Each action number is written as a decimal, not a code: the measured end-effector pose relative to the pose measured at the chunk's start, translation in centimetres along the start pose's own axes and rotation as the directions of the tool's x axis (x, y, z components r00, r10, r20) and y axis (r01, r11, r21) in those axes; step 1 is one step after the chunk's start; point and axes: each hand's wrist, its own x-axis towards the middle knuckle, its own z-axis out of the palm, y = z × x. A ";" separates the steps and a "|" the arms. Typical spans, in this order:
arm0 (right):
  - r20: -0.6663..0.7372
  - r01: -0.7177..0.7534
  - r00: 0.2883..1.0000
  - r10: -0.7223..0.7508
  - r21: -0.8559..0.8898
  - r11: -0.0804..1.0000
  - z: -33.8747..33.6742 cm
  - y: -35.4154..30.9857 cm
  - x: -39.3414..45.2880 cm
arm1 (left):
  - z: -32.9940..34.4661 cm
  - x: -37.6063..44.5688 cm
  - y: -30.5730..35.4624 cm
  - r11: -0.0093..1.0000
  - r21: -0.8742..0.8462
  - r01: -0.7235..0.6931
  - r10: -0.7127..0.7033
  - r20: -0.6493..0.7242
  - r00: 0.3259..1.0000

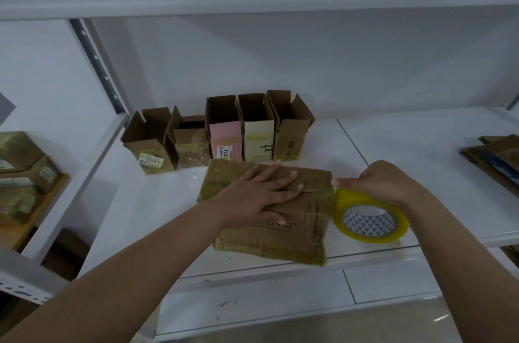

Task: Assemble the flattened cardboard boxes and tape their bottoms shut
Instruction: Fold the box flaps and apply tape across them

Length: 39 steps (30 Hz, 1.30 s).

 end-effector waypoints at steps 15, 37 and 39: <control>0.154 -0.044 0.985 0.073 -0.187 0.981 2.6 2.3 0.2 | 3.0 0.1 2.6 0.981 0.177 0.073 -0.075 0.009 0.997; -0.071 -0.021 0.997 0.015 -0.080 0.997 4.1 2.3 -1.9 | 9.0 -9.6 -0.6 0.436 -0.043 0.899 -0.895 0.087 0.438; -0.060 -0.028 0.998 0.024 -0.069 0.997 4.0 2.3 -2.3 | 9.1 -10.0 -1.0 0.420 -0.053 0.906 -0.902 0.086 0.423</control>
